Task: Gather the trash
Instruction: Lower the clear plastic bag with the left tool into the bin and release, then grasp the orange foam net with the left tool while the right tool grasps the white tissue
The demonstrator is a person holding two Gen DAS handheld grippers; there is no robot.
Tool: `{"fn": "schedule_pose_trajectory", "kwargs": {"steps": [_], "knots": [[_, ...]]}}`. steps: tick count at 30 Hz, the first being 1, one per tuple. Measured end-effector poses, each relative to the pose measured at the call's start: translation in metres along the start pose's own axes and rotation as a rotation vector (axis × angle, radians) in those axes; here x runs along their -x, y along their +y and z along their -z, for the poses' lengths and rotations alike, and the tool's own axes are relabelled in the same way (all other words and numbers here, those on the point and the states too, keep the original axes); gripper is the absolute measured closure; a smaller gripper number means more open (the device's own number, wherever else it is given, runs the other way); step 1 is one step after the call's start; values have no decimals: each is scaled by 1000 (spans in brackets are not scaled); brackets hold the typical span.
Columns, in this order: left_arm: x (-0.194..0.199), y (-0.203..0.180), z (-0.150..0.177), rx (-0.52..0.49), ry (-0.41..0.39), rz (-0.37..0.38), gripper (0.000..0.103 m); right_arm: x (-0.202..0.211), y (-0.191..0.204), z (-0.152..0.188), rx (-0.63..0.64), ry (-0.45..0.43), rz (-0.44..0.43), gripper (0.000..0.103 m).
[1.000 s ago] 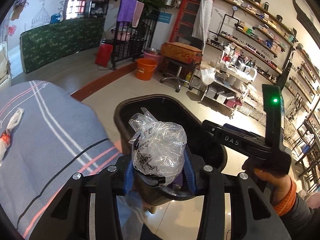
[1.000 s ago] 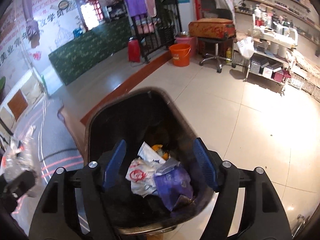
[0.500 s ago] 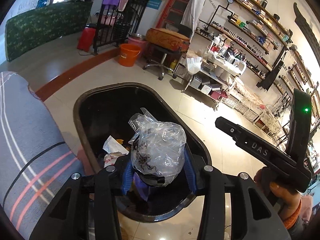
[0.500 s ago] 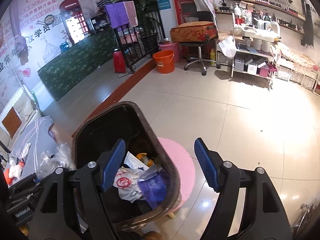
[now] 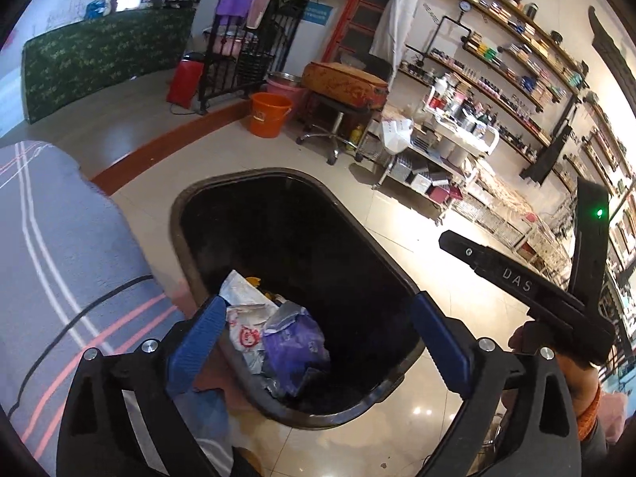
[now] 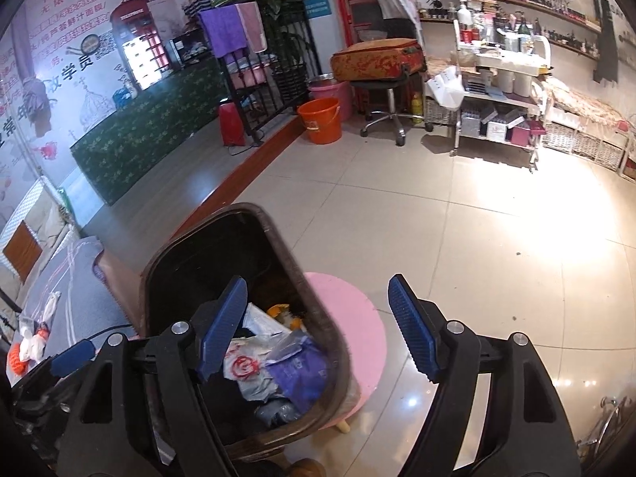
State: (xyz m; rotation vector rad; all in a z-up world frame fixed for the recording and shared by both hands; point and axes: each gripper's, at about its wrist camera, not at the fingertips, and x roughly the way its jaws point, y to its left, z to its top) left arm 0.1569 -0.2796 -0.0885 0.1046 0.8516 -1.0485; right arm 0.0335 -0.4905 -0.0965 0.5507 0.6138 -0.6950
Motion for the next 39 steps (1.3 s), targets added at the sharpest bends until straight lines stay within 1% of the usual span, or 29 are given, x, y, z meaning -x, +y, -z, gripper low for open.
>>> {"fn": "schedule_pose_trajectory", "kwargs": {"steps": [1, 2, 4, 6, 8, 10, 11, 12, 13, 14, 16, 18, 21, 22, 24, 26, 28, 29, 31, 32, 35, 37, 39], "knots": [[5, 4, 1, 7, -12, -7, 8, -1, 5, 1, 6, 6, -13, 24], [13, 8, 1, 12, -26, -19, 6, -1, 10, 2, 14, 10, -29, 22], [24, 14, 1, 17, -43, -49, 6, -2, 20, 5, 33, 15, -55, 22], [41, 22, 1, 20, -77, -78, 6, -2, 35, 8, 64, 24, -90, 22], [55, 27, 2, 11, -108, -127, 6, -4, 53, 13, 99, 43, -133, 20], [69, 33, 4, -1, -136, -197, 6, -5, 75, 20, 140, 59, -175, 19], [79, 39, 6, -4, -158, -240, 6, -3, 89, 25, 164, 56, -161, 13], [86, 44, 7, -1, -170, -264, 6, -2, 100, 29, 190, 47, -134, 7], [92, 50, 9, 7, -182, -290, 6, 1, 116, 33, 230, 28, -109, 5], [101, 59, 12, 23, -193, -321, 6, 7, 133, 38, 284, 3, -132, 5], [113, 76, 15, 57, -203, -365, 6, 18, 158, 45, 369, -33, -233, 5], [127, 98, 18, 107, -202, -422, 6, 27, 186, 53, 428, -50, -306, 5], [149, 131, 27, 168, -213, -502, 6, 31, 229, 60, 517, -18, -454, 5], [157, 144, 31, 186, -215, -541, 6, 33, 239, 64, 529, -16, -474, 5], [170, 165, 37, 206, -208, -600, 6, 35, 267, 70, 577, 7, -545, 5], [184, 192, 44, 255, -194, -661, 6, 37, 300, 79, 642, 41, -607, 5], [198, 217, 51, 322, -197, -682, 6, 35, 326, 89, 699, 85, -642, 5], [208, 235, 56, 372, -205, -686, 6, 33, 342, 95, 730, 111, -658, 5], [218, 254, 60, 430, -219, -689, 6, 28, 364, 102, 763, 138, -669, 5], [222, 265, 59, 459, -221, -703, 6, 25, 377, 105, 778, 155, -678, 5], [229, 291, 56, 506, -229, -728, 6, 11, 406, 110, 785, 216, -701, 5], [229, 312, 55, 525, -221, -741, 6, 1, 419, 112, 779, 257, -712, 5], [227, 326, 53, 549, -217, -743, 6, -10, 438, 117, 786, 284, -702, 5]]}}
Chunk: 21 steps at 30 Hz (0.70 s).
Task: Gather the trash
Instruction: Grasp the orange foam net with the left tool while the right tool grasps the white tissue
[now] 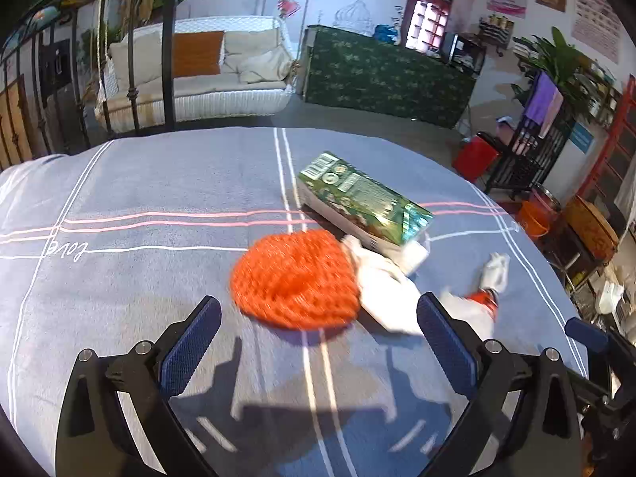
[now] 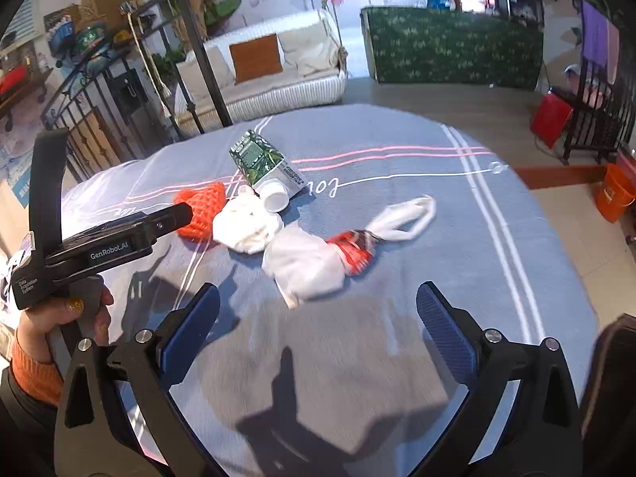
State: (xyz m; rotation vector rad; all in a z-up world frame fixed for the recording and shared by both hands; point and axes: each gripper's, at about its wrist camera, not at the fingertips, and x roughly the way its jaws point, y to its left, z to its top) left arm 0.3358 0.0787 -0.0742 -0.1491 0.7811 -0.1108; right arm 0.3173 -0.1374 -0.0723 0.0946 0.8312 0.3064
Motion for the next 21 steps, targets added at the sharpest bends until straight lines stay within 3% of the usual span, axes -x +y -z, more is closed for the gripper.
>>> {"fn": "schedule_pose_trajectory", "kwargs": {"steps": [3, 7, 10, 15, 17, 19, 21], "knots": [[-12, 6, -6, 24, 25, 17, 6, -23, 11, -10, 29, 19, 11, 5], [-28, 10, -9, 45, 80, -16, 9, -54, 17, -22, 59, 82, 63, 5], [-34, 21, -5, 122, 118, -20, 23, -74, 17, -25, 74, 134, 88, 7], [-26, 23, 3, 109, 88, -56, 37, -96, 7, -17, 43, 209, 84, 38], [-22, 26, 5, 123, 77, -60, 46, -94, 4, -17, 30, 205, 54, 68], [-19, 27, 7, 144, 63, -51, 56, -91, 5, -16, 44, 200, 77, 82], [-17, 29, 8, 155, 58, -38, 61, -91, 5, -15, 45, 198, 77, 87]]}}
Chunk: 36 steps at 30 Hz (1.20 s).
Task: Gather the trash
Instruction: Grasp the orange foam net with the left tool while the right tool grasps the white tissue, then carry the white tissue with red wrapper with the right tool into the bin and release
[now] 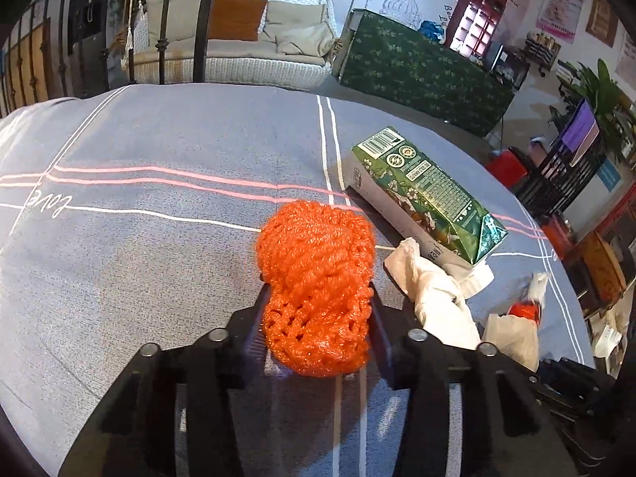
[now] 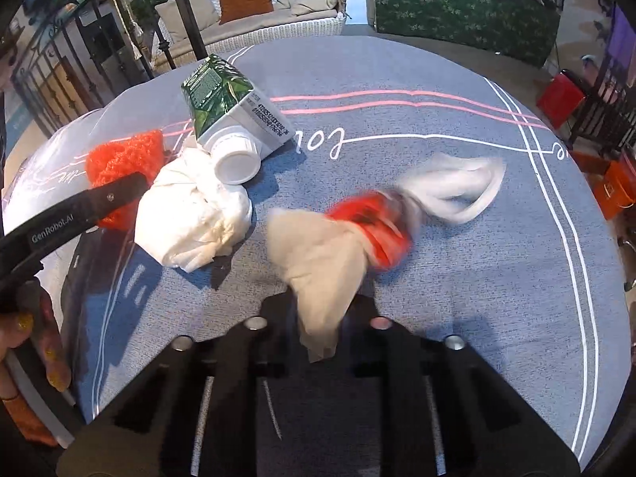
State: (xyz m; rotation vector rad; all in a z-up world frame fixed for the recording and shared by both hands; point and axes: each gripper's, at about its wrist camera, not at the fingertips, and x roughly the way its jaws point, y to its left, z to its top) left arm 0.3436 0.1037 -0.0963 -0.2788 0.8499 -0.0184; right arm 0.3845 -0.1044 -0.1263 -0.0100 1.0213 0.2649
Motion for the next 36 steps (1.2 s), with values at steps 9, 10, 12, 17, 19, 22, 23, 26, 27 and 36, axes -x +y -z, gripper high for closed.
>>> {"fn": "schedule_pose_trajectory", "kwargs": {"steps": [9, 10, 12, 17, 19, 22, 23, 26, 27, 36], "knots": [[7, 0, -1, 31, -28, 30, 76, 10, 2, 7, 8, -32, 24, 94], [8, 0, -2, 34, -30, 33, 77, 14, 3, 8, 16, -41, 33, 94], [12, -1, -1, 36, -37, 40, 77, 22, 3, 10, 23, -62, 41, 94], [27, -9, 5, 30, -64, 60, 78, 45, 3, 22, 29, -114, 59, 94], [33, -13, 8, 19, -74, 64, 78, 54, 2, 28, 29, -132, 61, 94], [43, -17, 12, 5, -92, 69, 78, 68, -2, 38, 24, -152, 57, 94], [47, -18, 13, -3, -99, 70, 78, 71, -3, 40, 22, -158, 57, 94], [54, -21, 14, -11, -110, 86, 78, 83, -6, 45, 16, -177, 57, 94], [57, -23, 17, -13, -113, 89, 78, 88, -7, 48, 10, -187, 56, 94], [73, -44, 40, -54, -127, 129, 78, 119, -17, 71, -26, -248, 78, 94]]}}
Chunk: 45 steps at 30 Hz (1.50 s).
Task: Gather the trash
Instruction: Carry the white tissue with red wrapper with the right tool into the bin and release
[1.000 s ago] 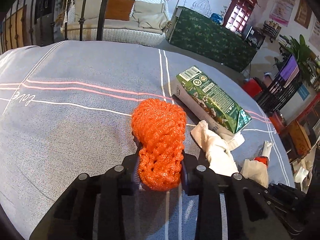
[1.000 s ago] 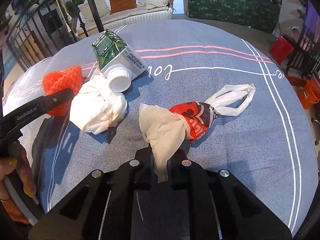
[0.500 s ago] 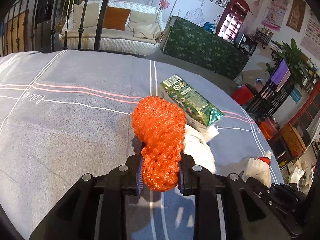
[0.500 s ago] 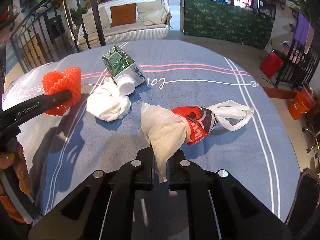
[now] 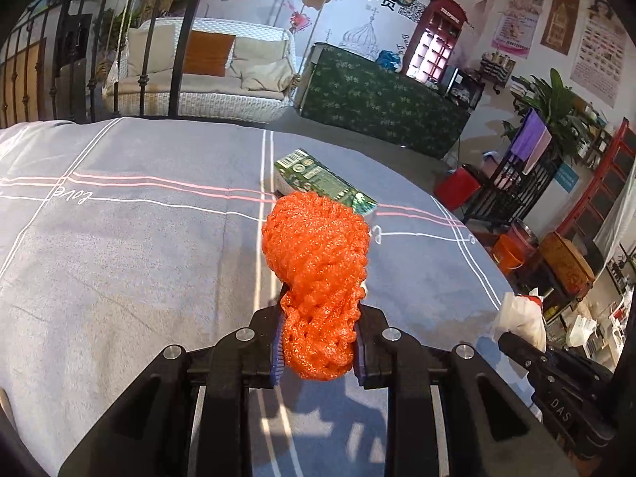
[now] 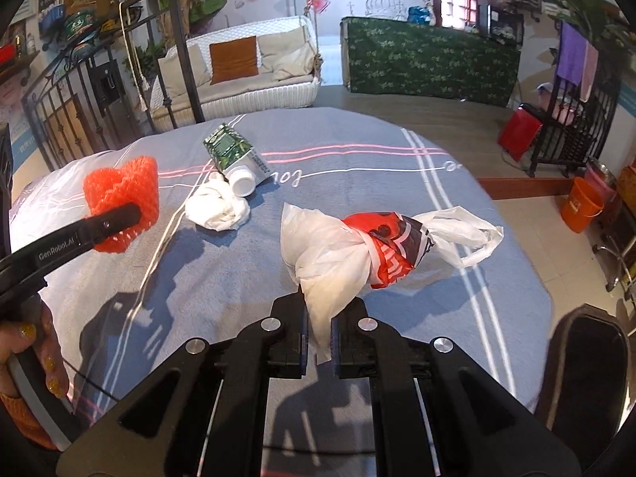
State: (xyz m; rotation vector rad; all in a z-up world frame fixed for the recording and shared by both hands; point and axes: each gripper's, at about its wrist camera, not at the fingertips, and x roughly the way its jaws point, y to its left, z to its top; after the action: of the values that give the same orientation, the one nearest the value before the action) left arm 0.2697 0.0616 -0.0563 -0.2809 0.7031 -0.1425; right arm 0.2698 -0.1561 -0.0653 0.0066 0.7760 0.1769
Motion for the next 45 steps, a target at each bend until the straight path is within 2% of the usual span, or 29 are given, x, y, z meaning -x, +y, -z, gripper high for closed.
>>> {"fn": "schedule_pose_trajectory", "kwargs": {"steps": [10, 22, 37, 45], "knots": [[16, -30, 15, -69, -32, 49, 78, 37, -25, 25, -50, -66, 27, 94], [26, -83, 42, -180, -31, 173, 78, 76, -64, 59, -138, -103, 88, 94], [25, -151, 79, -324, 15, 308, 77, 110, -138, 102, -295, -116, 234, 94], [25, -188, 98, -414, 46, 381, 77, 115, -186, 129, -414, -88, 326, 94]]}}
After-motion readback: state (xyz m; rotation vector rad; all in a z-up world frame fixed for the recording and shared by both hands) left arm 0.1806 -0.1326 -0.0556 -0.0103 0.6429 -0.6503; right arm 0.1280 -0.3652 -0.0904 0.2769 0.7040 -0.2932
